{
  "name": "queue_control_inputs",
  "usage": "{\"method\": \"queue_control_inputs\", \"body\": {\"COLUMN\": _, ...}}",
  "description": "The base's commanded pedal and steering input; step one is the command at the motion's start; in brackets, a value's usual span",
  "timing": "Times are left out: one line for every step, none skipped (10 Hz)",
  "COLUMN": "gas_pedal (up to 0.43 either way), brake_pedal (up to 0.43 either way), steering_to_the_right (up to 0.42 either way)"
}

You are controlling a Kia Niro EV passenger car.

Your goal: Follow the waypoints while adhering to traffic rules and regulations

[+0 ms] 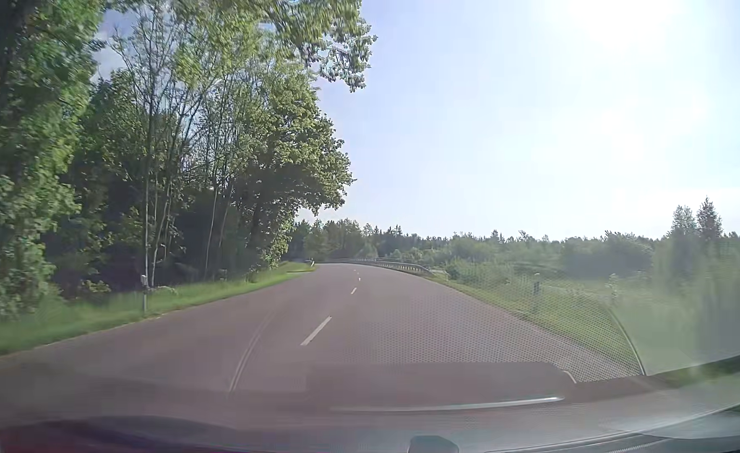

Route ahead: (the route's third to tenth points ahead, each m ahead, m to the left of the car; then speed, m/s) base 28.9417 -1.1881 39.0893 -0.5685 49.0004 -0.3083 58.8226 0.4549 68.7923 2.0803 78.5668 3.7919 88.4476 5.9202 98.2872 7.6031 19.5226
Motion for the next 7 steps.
{"method": "queue_control_inputs", "body": {"gas_pedal": 0.11, "brake_pedal": 0.0, "steering_to_the_right": -0.014}}
{"method": "queue_control_inputs", "body": {"gas_pedal": 0.11, "brake_pedal": 0.0, "steering_to_the_right": -0.014}}
{"method": "queue_control_inputs", "body": {"gas_pedal": 0.11, "brake_pedal": 0.0, "steering_to_the_right": -0.014}}
{"method": "queue_control_inputs", "body": {"gas_pedal": 0.11, "brake_pedal": 0.0, "steering_to_the_right": -0.014}}
{"method": "queue_control_inputs", "body": {"gas_pedal": 0.11, "brake_pedal": 0.0, "steering_to_the_right": -0.014}}
{"method": "queue_control_inputs", "body": {"gas_pedal": 0.11, "brake_pedal": 0.0, "steering_to_the_right": -0.013}}
{"method": "queue_control_inputs", "body": {"gas_pedal": 0.11, "brake_pedal": 0.0, "steering_to_the_right": -0.012}}
